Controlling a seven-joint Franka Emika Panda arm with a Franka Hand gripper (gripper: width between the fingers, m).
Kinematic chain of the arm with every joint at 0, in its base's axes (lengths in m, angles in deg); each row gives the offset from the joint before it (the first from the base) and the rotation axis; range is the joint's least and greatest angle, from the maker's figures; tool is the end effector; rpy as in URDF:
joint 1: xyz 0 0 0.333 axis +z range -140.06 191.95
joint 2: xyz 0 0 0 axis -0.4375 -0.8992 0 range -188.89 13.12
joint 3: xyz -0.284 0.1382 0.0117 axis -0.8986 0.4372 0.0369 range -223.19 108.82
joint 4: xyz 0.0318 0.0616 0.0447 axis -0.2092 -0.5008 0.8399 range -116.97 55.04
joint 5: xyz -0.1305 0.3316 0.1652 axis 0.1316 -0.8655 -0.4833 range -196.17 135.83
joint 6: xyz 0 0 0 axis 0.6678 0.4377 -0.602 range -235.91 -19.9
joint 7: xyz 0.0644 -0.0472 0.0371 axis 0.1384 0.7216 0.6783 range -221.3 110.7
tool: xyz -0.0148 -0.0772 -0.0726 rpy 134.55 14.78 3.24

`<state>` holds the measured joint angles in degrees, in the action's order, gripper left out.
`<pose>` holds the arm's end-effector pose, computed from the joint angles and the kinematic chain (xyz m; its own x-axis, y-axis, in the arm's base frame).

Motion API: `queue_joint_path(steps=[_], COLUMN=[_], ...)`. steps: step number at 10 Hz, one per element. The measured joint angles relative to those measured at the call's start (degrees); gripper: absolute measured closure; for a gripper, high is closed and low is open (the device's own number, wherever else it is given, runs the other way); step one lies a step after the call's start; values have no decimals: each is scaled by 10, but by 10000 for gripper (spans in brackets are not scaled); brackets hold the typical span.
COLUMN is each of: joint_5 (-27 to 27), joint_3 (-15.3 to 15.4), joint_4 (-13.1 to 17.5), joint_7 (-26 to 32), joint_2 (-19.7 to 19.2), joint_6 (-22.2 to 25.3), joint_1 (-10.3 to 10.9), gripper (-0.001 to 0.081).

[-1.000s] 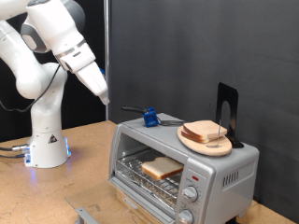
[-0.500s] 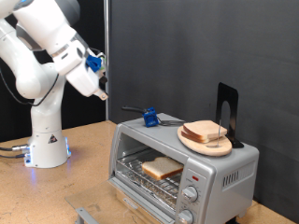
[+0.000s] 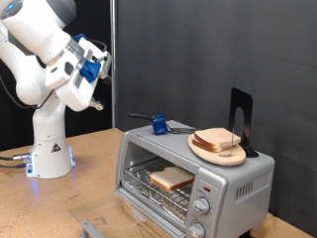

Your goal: Make a piece of toast with the oven

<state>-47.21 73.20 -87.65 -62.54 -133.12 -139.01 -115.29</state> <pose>0.3775 -0.0654 0.4546 0.9624 -0.2452 -0.1169 -0.2500 -0.6312 -0.7342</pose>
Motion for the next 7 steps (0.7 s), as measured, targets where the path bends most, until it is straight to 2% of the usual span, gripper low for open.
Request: queue_joint_path(steps=[2,3,7], joint_5=[-54,-62,-42], joint_3=[-33,-55,-138], joint_4=[3,8,44], joint_7=[-81,-106,-111], joint_2=[2,4,16], joint_6=[15,22,40], joint_1=[-6,-10,-16], gripper=[-3,-3,-3])
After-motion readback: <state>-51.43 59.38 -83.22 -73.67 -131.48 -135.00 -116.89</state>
